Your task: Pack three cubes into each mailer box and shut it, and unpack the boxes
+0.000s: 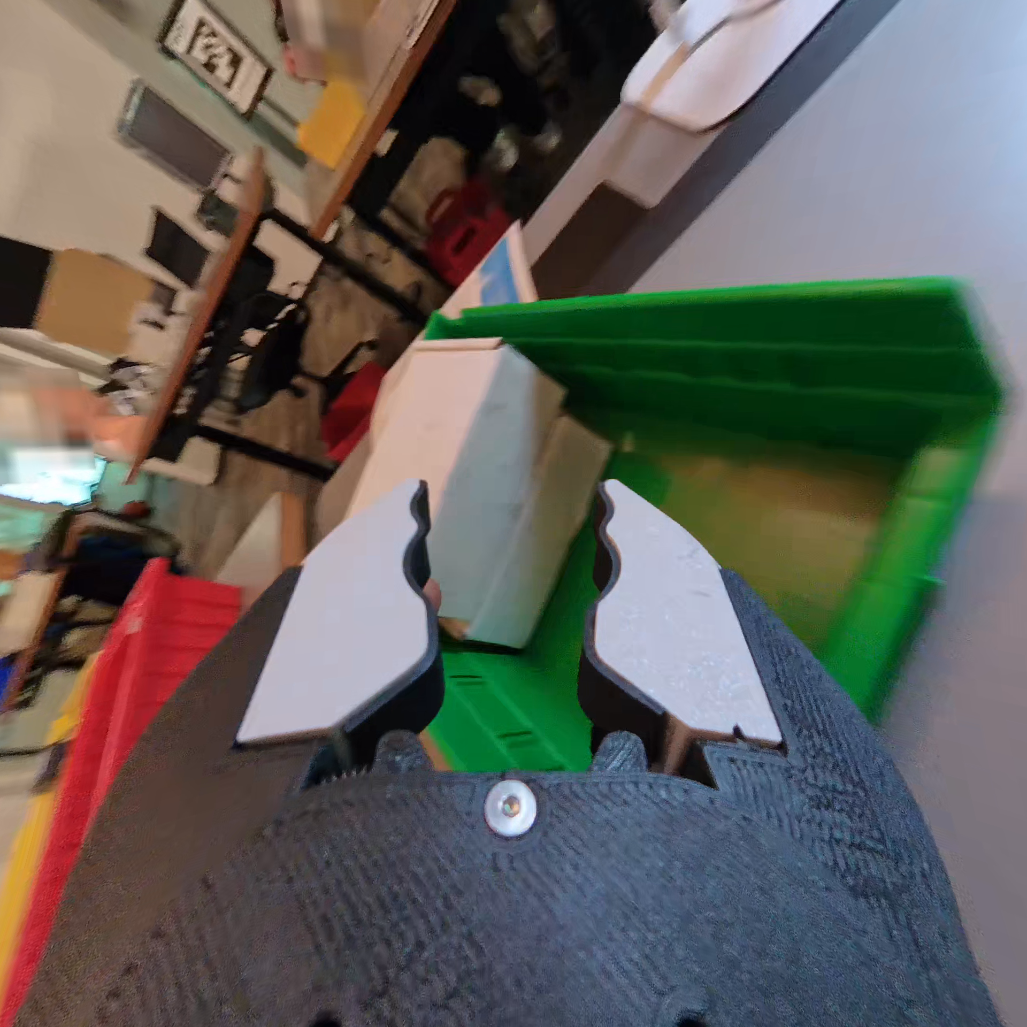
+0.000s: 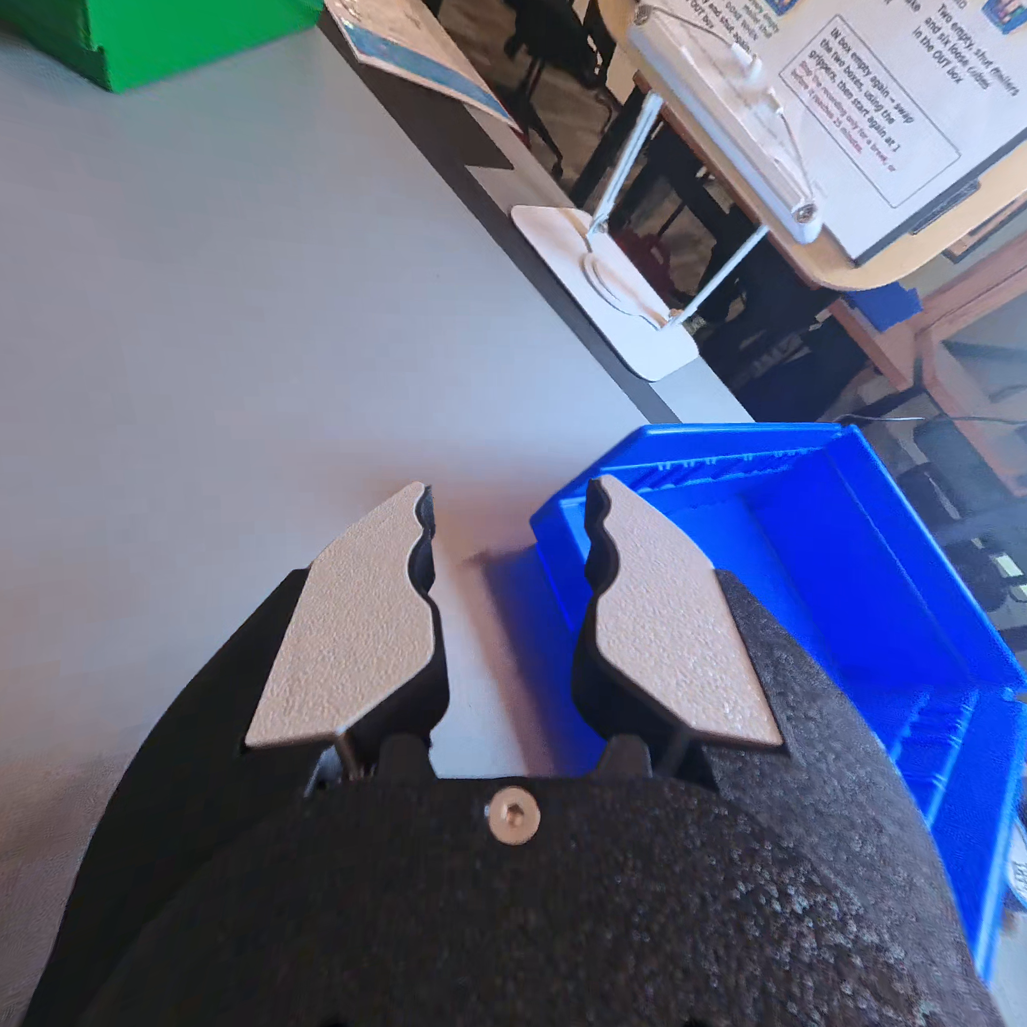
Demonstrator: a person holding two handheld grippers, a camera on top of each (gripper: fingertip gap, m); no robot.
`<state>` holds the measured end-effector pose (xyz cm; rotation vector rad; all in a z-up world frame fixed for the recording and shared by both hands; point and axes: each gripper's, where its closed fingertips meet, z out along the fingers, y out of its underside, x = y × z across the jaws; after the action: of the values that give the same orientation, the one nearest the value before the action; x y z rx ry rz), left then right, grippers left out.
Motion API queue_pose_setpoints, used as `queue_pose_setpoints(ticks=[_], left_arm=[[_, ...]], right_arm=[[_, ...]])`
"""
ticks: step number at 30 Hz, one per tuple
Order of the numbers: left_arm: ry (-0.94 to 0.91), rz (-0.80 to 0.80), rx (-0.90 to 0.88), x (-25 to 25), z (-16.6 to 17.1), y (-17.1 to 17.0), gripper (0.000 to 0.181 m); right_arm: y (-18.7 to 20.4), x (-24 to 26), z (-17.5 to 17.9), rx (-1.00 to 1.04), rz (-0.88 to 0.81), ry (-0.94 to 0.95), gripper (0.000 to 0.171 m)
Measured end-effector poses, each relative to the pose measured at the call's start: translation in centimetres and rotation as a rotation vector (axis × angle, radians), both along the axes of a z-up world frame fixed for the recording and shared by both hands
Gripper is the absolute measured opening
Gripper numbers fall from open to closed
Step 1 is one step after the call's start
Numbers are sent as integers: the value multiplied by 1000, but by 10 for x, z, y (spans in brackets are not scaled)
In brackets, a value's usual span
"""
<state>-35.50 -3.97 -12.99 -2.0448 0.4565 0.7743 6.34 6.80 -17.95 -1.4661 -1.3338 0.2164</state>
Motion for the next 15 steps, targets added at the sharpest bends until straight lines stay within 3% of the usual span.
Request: queue_pose_setpoints(ticks=[3,7,11,15], left_arm=[[116,89,-90,-41,-11,25,70],[256,108,-321,-76,-54,51,84],[373,81,-387,-85,-59,62,66],[349,39,-397,-75,-52,54,63]], right_arm=[[-6,-6,-18,-1,26,-46,52],[-9,-3,-31,6,38,-80,50],[-10,2,-38,-23,41,-89,46],[-12,4,-34,-24,51,-65,43]])
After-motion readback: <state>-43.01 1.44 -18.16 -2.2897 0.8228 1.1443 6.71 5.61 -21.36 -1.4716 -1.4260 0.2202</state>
